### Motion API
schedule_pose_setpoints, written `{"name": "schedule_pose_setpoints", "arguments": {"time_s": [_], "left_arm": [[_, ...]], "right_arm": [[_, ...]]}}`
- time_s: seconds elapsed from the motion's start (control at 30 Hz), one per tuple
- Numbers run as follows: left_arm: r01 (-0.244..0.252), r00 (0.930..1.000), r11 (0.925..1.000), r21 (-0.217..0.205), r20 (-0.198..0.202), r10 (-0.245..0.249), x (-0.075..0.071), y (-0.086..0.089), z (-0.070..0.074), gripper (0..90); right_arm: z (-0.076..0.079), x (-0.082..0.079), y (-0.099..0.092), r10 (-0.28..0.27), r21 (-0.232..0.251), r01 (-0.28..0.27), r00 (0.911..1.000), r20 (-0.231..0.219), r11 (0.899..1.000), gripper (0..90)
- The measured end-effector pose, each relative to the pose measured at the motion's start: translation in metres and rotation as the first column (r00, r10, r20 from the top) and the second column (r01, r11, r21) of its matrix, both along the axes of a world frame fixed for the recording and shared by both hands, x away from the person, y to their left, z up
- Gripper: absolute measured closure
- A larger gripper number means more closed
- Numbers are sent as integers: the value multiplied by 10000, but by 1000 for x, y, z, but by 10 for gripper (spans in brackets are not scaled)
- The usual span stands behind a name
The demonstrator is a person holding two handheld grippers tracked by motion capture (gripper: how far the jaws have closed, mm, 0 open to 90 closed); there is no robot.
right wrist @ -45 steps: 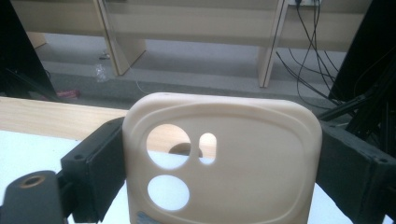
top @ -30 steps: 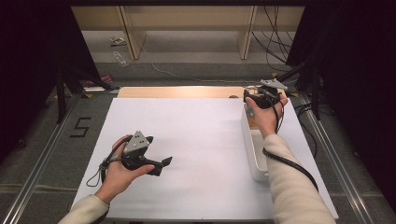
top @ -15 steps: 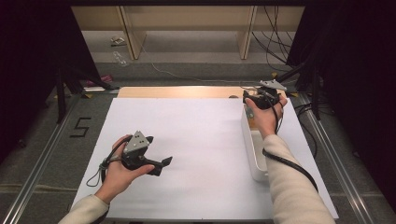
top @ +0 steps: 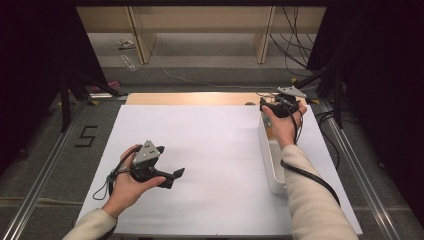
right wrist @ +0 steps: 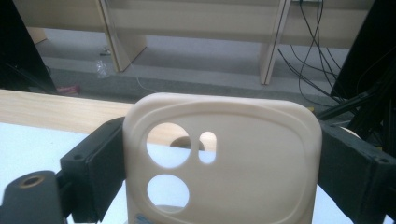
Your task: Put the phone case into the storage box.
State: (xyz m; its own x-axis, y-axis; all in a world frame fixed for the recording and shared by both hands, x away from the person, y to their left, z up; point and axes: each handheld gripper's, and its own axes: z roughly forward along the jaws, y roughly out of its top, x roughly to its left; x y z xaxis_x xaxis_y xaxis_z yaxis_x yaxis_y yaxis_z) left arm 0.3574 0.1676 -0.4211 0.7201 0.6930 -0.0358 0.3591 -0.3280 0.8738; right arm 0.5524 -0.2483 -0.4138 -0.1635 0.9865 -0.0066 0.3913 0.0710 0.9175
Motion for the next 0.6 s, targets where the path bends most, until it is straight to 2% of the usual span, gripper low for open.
{"name": "schedule_pose_setpoints", "arguments": {"time_s": [0.47,0.6], "left_arm": [[18,10000,10000,13,-8,-18,0,0,0,0],[13,10000,10000,13,0,-13,0,0,0,0]], "right_arm": [[-2,1,-1,79,16,-79,10000,-9,10000,110],[-4,1,-1,343,73,-343,9994,-5,9994,107]]}}
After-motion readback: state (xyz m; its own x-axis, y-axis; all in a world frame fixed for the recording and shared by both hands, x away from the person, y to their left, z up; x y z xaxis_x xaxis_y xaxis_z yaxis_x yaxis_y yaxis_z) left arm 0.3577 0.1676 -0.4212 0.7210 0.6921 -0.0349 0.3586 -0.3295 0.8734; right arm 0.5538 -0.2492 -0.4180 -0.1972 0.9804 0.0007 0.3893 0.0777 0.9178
